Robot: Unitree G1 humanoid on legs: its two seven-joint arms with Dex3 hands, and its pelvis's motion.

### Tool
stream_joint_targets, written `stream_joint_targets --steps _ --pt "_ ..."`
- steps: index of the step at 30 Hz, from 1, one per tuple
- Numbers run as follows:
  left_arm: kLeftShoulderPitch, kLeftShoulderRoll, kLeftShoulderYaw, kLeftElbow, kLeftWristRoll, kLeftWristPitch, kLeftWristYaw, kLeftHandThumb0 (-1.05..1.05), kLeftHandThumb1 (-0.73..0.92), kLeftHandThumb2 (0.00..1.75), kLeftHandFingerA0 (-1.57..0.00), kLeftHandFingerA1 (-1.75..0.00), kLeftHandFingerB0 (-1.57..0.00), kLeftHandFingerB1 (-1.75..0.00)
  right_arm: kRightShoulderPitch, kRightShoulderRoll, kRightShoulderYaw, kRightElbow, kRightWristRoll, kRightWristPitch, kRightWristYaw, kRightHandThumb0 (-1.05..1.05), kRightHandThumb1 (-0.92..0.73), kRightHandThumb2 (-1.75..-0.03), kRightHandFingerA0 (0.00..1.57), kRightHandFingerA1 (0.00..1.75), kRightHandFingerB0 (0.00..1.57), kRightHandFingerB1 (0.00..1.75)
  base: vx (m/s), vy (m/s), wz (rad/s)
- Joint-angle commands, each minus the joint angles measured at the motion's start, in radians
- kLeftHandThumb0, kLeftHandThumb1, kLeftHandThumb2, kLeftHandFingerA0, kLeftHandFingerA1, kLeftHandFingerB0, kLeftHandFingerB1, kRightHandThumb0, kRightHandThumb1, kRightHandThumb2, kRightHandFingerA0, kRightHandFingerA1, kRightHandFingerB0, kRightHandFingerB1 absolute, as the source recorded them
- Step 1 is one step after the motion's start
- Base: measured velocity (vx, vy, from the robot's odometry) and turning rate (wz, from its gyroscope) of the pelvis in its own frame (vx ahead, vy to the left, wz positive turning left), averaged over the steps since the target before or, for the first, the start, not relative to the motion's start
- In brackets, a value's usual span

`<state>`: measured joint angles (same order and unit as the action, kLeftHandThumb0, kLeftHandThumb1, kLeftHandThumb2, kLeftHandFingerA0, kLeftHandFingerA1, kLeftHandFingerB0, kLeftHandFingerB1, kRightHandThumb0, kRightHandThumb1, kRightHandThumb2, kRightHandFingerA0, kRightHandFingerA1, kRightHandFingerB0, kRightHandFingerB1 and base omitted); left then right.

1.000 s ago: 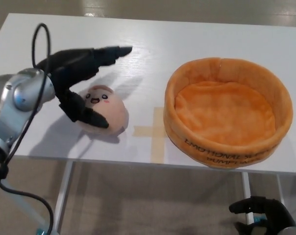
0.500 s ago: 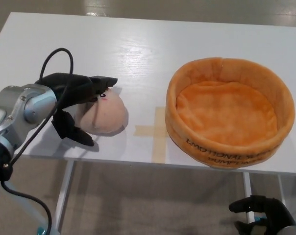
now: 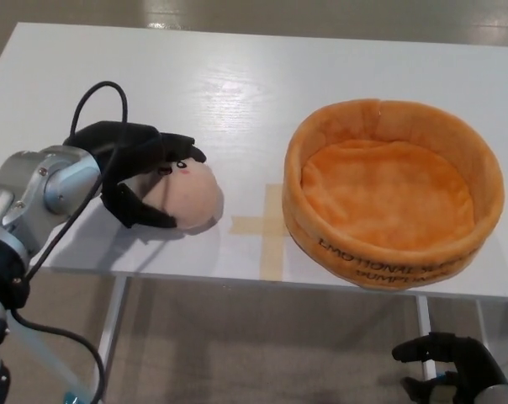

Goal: Use the left hand to pick up the pink round toy on the left and place it inside the orange plate on the desk.

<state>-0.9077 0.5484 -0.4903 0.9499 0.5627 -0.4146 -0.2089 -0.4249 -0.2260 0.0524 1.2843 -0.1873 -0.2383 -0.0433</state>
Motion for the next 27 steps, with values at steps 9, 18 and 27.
stream_joint_targets --steps 9,18,27 --pt "0.025 -0.029 0.037 0.069 0.012 -0.099 0.133 -0.24 0.83 0.66 -0.99 -1.19 -0.91 -0.57 -0.001 -0.004 -0.006 0.008 -0.002 0.002 -0.001 -0.21 -0.43 -0.84 0.71 0.86 0.71 0.82 0.00 0.000 0.00" --pt "-0.005 -0.015 0.087 0.104 -0.010 -0.163 0.208 -0.21 0.78 0.64 -0.95 -1.26 -0.92 -0.58 -0.009 -0.005 0.001 0.002 -0.007 0.014 0.001 -0.15 -0.60 -0.57 0.66 0.84 0.69 0.76 0.00 0.000 0.00" --pt "-0.093 0.002 0.200 0.110 -0.031 -0.212 0.331 -0.20 0.74 0.61 -0.79 -1.68 -0.88 -0.64 -0.003 -0.008 -0.004 0.008 -0.003 0.008 0.006 -0.21 -0.44 -0.84 0.67 0.84 0.69 0.81 0.00 0.000 0.00"
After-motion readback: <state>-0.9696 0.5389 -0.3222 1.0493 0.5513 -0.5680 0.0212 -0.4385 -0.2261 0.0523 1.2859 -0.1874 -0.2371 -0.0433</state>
